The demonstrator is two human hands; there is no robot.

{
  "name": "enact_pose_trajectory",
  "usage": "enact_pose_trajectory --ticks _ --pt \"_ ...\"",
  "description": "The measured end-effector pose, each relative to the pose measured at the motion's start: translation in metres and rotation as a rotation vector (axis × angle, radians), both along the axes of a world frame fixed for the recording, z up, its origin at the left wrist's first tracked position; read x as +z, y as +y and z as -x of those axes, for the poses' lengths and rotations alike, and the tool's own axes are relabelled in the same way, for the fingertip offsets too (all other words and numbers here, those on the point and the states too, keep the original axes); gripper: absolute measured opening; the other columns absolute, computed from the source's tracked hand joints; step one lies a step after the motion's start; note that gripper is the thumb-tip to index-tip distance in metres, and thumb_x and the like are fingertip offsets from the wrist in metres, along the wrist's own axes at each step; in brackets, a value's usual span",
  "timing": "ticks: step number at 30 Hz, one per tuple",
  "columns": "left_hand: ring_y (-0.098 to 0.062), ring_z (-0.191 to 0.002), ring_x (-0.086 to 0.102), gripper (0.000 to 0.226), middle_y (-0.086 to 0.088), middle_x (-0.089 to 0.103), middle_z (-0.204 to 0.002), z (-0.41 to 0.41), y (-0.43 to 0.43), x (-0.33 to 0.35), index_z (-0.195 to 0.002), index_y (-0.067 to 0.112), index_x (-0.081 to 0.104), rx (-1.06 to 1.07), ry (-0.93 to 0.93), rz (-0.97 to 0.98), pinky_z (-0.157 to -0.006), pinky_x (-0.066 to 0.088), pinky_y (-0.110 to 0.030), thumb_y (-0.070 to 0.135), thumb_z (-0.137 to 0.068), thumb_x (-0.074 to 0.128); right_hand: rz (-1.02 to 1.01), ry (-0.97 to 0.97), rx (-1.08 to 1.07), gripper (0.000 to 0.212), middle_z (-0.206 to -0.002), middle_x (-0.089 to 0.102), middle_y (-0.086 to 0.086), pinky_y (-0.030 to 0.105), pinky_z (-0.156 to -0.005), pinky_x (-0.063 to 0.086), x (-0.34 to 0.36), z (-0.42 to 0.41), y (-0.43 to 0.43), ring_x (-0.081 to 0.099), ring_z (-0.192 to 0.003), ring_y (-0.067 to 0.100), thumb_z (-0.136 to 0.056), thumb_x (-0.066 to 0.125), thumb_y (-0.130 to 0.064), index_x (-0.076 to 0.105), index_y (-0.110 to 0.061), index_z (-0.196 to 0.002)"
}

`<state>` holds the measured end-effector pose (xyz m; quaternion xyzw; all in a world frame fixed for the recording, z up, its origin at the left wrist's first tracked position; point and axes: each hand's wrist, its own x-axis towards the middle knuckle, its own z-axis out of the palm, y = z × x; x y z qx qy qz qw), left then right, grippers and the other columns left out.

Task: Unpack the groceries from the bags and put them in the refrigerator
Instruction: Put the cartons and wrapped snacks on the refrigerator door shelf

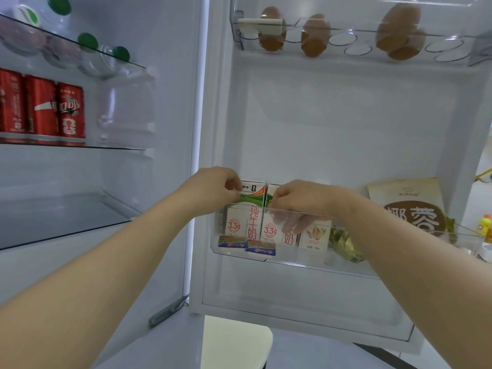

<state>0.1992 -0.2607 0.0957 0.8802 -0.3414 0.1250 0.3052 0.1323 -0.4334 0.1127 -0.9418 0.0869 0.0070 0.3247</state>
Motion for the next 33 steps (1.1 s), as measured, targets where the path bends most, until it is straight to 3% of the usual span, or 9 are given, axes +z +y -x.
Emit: enact_pose_trajectory --ticks 3,8,13,15,18,20,23,26,33 --pt "-0.009 -0.091 0.052 0.019 0.007 0.057 -0.100 0.007 -0.004 0.002 -0.108 0.019 0.061 -0.010 -0.099 0.014 -0.073 0.041 -0.022 0.026 -0.093 0.052 0.075 -0.141 -0.021 0.013 -0.094 0.070 0.006 0.032 -0.071 0.059 0.004 0.009 -0.002 0.071 -0.084 0.021 -0.094 0.052 -0.025 0.058 -0.015 -0.088" --pt "-0.010 -0.089 0.053 0.017 0.010 0.055 -0.094 0.022 -0.022 0.010 -0.106 0.021 0.060 -0.081 -0.189 0.061 -0.063 0.042 -0.018 0.027 -0.094 0.050 0.079 -0.353 -0.151 0.012 -0.085 0.071 0.002 0.033 -0.074 0.059 0.010 0.030 -0.008 0.069 -0.078 0.015 -0.090 0.059 -0.029 0.060 -0.017 -0.086" --pt "-0.012 -0.093 0.054 0.017 0.006 0.060 -0.104 0.036 -0.045 0.012 -0.107 0.024 0.058 -0.144 -0.228 0.063 -0.077 0.049 -0.029 0.028 -0.093 0.049 0.158 -0.484 -0.277 0.013 -0.089 0.067 -0.001 0.036 -0.076 0.057 0.011 0.061 -0.012 0.065 -0.082 0.015 -0.089 0.059 -0.033 0.059 -0.020 -0.088" --pt "-0.013 -0.094 0.054 0.020 0.005 0.059 -0.106 0.043 -0.057 0.011 -0.110 0.024 0.059 -0.188 -0.253 0.070 -0.078 0.047 -0.029 0.028 -0.093 0.049 0.215 -0.534 -0.318 0.012 -0.090 0.064 -0.004 0.029 -0.069 0.051 0.011 0.077 -0.016 0.059 -0.079 0.013 -0.089 0.058 -0.034 0.058 -0.022 -0.090" --pt "-0.013 -0.096 0.053 0.023 0.005 0.058 -0.107 0.057 -0.077 0.009 -0.112 0.023 0.059 -0.264 -0.284 0.079 -0.082 0.047 -0.031 0.026 -0.093 0.048 0.258 -0.571 -0.396 0.011 -0.086 0.061 -0.004 0.027 -0.059 0.047 0.006 0.103 -0.027 0.055 -0.068 0.010 -0.089 0.057 -0.034 0.056 -0.024 -0.092" --pt "-0.014 -0.096 0.053 0.022 0.005 0.057 -0.105 0.069 -0.092 0.008 -0.111 0.023 0.060 -0.330 -0.282 0.090 -0.083 0.047 -0.032 0.026 -0.093 0.047 0.260 -0.602 -0.456 0.010 -0.085 0.062 -0.005 0.032 -0.066 0.054 0.001 0.121 -0.038 0.059 -0.070 0.012 -0.088 0.058 -0.034 0.057 -0.025 -0.092" --pt "-0.013 -0.094 0.053 0.017 0.006 0.057 -0.100 0.092 -0.118 0.005 -0.103 0.023 0.062 -0.458 -0.237 0.138 -0.081 0.046 -0.030 0.024 -0.091 0.050 0.314 -0.625 -0.542 0.010 -0.086 0.063 -0.007 0.027 -0.071 0.048 -0.005 0.153 -0.056 0.058 -0.076 0.008 -0.085 0.060 -0.031 0.060 -0.023 -0.092" --pt "-0.012 -0.089 0.054 0.014 0.006 0.060 -0.095 0.119 -0.152 0.000 -0.097 0.023 0.064 -0.545 -0.237 0.152 -0.077 0.046 -0.029 0.023 -0.090 0.052 0.334 -0.606 -0.594 0.010 -0.091 0.063 -0.001 0.033 -0.075 0.049 -0.014 0.190 -0.076 0.060 -0.082 0.018 -0.086 0.060 -0.029 0.060 -0.022 -0.092" --pt "-0.011 -0.090 0.053 0.015 0.006 0.059 -0.097 0.203 -0.239 -0.031 -0.102 0.023 0.063 -0.782 -0.202 0.135 -0.078 0.045 -0.026 0.024 -0.090 0.054 0.381 -0.519 -0.787 0.011 -0.098 0.060 -0.001 0.028 -0.075 0.044 -0.047 0.291 -0.133 0.055 -0.089 0.013 -0.087 0.059 -0.028 0.057 -0.026 -0.097"
